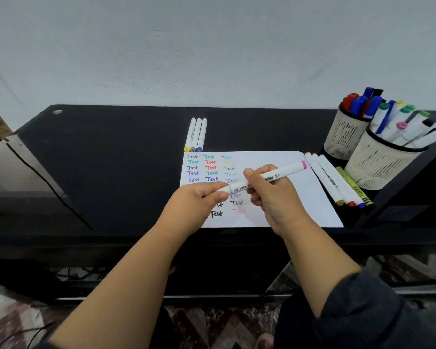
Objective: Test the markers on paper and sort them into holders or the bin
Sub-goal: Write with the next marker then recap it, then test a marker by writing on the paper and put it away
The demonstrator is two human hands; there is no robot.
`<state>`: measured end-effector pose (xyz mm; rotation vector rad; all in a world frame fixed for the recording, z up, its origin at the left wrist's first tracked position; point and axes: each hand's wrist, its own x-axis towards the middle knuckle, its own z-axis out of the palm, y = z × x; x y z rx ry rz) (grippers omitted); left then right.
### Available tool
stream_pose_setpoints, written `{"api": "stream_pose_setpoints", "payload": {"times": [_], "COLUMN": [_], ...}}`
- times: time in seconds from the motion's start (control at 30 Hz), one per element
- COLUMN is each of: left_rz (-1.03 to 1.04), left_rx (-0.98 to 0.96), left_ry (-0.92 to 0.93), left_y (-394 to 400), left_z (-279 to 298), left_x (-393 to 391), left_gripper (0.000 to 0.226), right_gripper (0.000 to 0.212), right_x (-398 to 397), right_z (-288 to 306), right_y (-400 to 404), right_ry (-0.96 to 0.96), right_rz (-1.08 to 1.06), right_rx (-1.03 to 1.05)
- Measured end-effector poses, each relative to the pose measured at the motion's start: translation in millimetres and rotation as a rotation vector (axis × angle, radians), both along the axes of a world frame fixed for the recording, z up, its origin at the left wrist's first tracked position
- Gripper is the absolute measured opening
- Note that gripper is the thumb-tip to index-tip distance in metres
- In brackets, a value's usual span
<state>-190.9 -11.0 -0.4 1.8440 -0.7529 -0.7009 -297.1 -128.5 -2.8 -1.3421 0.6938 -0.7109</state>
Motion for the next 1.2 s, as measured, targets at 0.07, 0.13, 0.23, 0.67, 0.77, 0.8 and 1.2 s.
{"api": "stream_pose_setpoints", "payload": {"times": [0.07,0.13,0.23,0.67,0.77,0.8,1.2], "left_rz": [0.024,0.047,0.052,-0.019,-0.101,-0.128,-0.123], "left_rx": [0.048,0.087,0.11,0.168,0.396,0.443,0.498], "left_ry": [-0.128,-0.266,-0.407,-0.586,-0.603,-0.611,-0.687], "left_y": [0.5,1.6,2.0,-21.9,-27.7,-28.7,-30.0], "left_z": [-1.6,-2.3,-5.6,-21.2,-31.7,-35.0,-40.5], "left_x": [4.4,10.9,20.3,29.0,34.0,33.9,27.4], "left_gripper": [0.025,0.027,0.029,0.06,0.07,0.072,0.062], "right_gripper": [0.021,0.019,0.012,0.014,0.016,0.016,0.041], "right_x": [-5.1,-10.7,-17.8,-20.6,-28.9,-31.8,-49.3], "right_z": [1.0,-0.6,-4.6,-0.4,1.0,0.1,-20.2], "right_y": [-8.7,-19.3,-28.5,-41.6,-54.3,-59.4,-94.5], "right_ry": [-0.092,-0.134,0.124,0.71,0.779,0.81,1.132], "right_rz": [-0.055,-0.091,-0.061,0.07,-0.075,-0.121,-0.316], "right_rx": [0.08,0.116,-0.163,-1.107,-0.938,-0.89,-0.838]}}
